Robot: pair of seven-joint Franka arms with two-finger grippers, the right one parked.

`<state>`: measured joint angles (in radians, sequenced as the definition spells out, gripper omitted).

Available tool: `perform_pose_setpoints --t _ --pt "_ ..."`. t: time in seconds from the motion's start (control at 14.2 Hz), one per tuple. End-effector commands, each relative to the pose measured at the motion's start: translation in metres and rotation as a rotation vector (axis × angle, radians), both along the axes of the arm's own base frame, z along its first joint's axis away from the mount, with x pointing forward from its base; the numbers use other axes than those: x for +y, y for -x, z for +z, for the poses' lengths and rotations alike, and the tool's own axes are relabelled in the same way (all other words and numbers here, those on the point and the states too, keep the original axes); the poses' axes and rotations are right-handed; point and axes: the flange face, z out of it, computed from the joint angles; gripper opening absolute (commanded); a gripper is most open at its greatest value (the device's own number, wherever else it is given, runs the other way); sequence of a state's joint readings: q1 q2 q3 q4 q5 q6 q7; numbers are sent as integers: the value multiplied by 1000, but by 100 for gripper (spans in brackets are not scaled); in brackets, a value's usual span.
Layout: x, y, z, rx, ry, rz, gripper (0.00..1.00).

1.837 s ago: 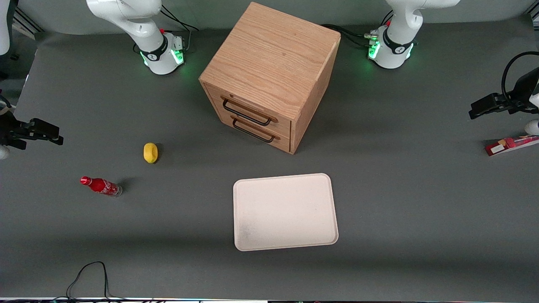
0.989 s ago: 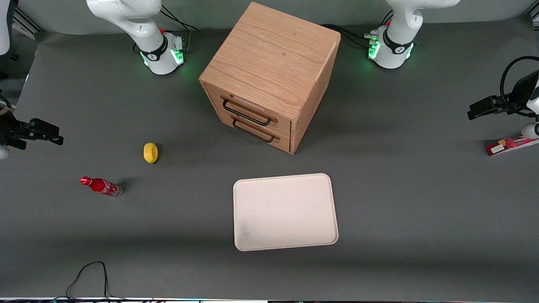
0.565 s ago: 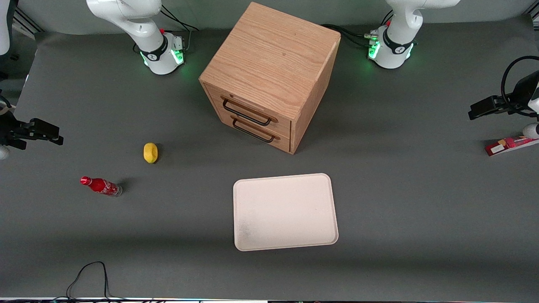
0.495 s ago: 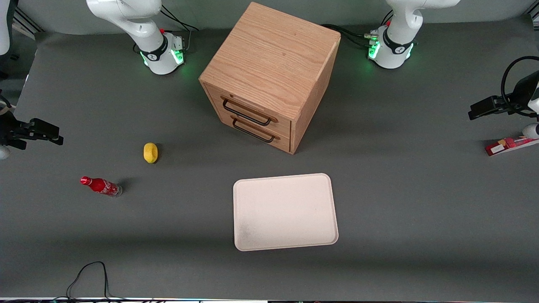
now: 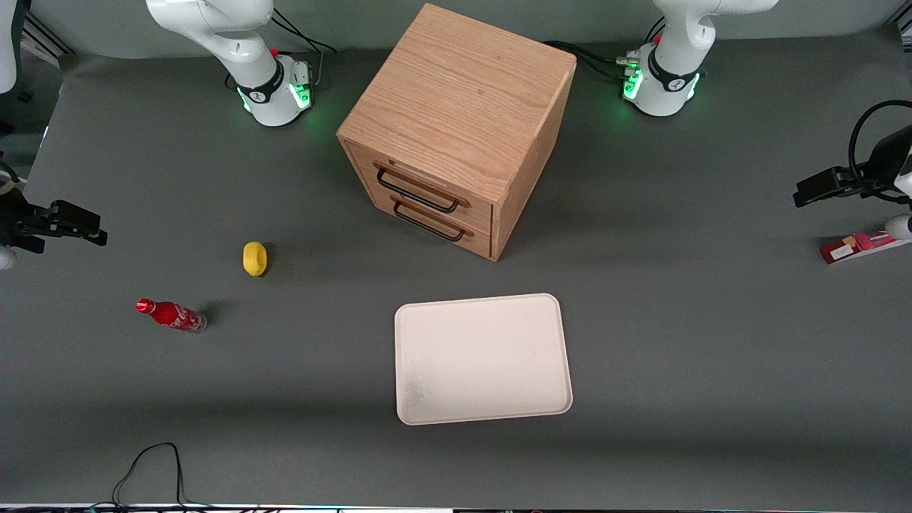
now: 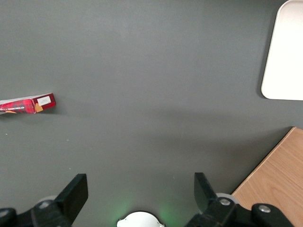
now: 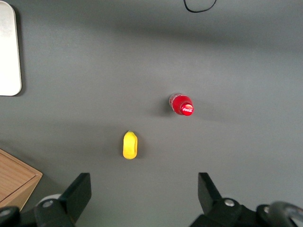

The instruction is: Place red cookie box on tray

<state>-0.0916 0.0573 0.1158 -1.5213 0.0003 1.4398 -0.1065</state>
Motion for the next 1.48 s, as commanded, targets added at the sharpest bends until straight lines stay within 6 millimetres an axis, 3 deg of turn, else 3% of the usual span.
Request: perform_pose_setpoints --t 0.0,0.14,0.21,0.57,0.78,0.92,1.06,1.13,1.41 --pt "13 0 5 22 -16 26 100" --pt "36 2 4 34 -15 46 100" --pt "59 4 0 45 -5 32 100" --pt "195 29 -12 104 7 -298 100" --pt "292 58 -32 119 58 -475 100" --pt "341 70 -40 90 55 -714 100" --pt "391 88 -63 79 95 -925 100" --pt "408 95 -77 86 124 -982 100" --pt "423 92 -114 101 169 -1113 100"
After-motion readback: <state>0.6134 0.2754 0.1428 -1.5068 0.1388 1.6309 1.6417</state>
